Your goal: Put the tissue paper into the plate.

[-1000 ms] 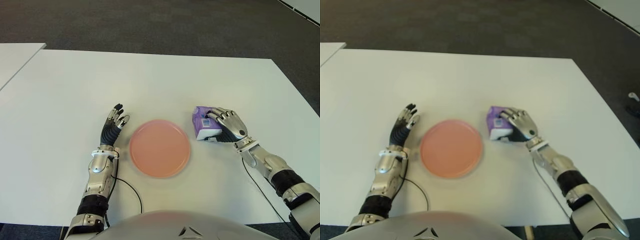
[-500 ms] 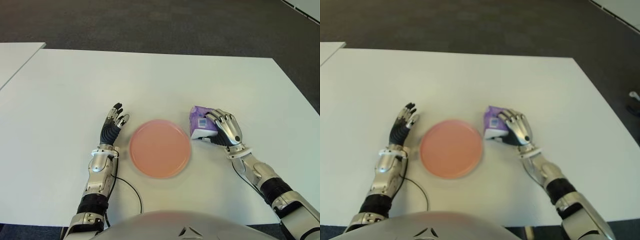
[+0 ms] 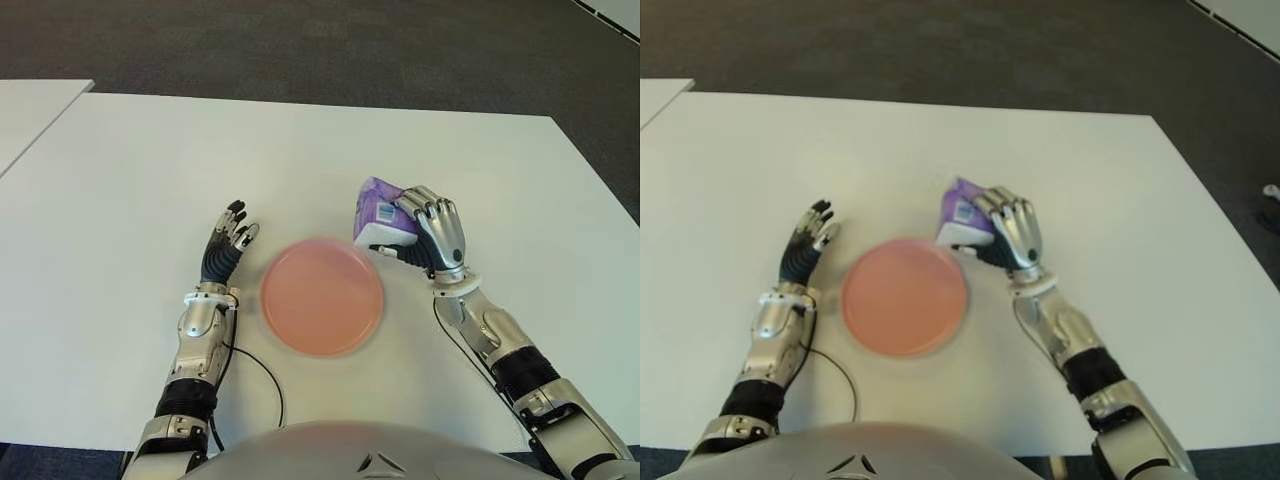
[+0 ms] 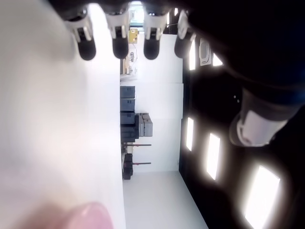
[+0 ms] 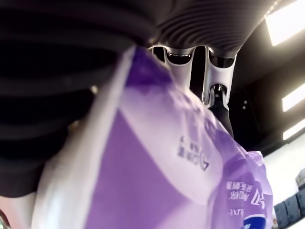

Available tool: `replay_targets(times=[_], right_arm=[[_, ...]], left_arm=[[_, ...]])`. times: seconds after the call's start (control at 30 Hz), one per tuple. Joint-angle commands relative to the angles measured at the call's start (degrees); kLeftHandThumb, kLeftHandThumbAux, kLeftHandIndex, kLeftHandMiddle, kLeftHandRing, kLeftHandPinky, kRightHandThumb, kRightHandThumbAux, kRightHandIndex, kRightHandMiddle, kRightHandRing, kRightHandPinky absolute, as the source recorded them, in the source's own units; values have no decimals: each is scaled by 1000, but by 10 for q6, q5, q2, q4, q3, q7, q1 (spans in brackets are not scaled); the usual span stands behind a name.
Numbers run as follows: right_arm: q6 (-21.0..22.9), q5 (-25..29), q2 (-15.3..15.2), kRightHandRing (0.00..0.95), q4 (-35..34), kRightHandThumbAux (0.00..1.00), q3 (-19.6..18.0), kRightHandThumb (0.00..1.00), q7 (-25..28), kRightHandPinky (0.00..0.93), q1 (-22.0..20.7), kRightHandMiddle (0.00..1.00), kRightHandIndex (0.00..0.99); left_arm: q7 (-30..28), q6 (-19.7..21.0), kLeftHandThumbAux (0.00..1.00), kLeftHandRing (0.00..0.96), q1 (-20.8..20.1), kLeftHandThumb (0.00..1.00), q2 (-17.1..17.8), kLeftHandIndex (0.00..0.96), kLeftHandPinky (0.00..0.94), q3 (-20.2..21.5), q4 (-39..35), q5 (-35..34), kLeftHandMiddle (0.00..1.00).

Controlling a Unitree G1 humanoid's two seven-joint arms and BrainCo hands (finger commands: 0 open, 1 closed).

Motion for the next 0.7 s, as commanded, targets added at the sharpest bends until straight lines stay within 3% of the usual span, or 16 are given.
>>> replay_targets(times=[0.03,0.17,0.43,0.6,0.7], right_arm=[[3,10,20,879,-37,710,-17,741,25,861,-2,872,441],[-6,7,41,873,-37,710,-15,739,28,853,-12,864,441],[-23,-40,72,873,-12,708,4,739,-29,855,-43,862,441],[-27,-55,86,872,-13,708,8,740,-50,855,-47,861,442],[-29,-71,110,871,-36,708,30,741,-57,858,-36,859,442]], left_arm=[[2,13,540,0,10,0,-3,0,0,0,27,1,0],[5,12,541,0,9,0,-3,0,0,0,28,3,0],[9,14,536,0,10,0,-3,0,0,-1,24,7,0],[12,13,534,0,11,0,-2,0,0,-2,23,10,0],[13,13,536,0,12,0,-2,0,0,-3,22,11,0]])
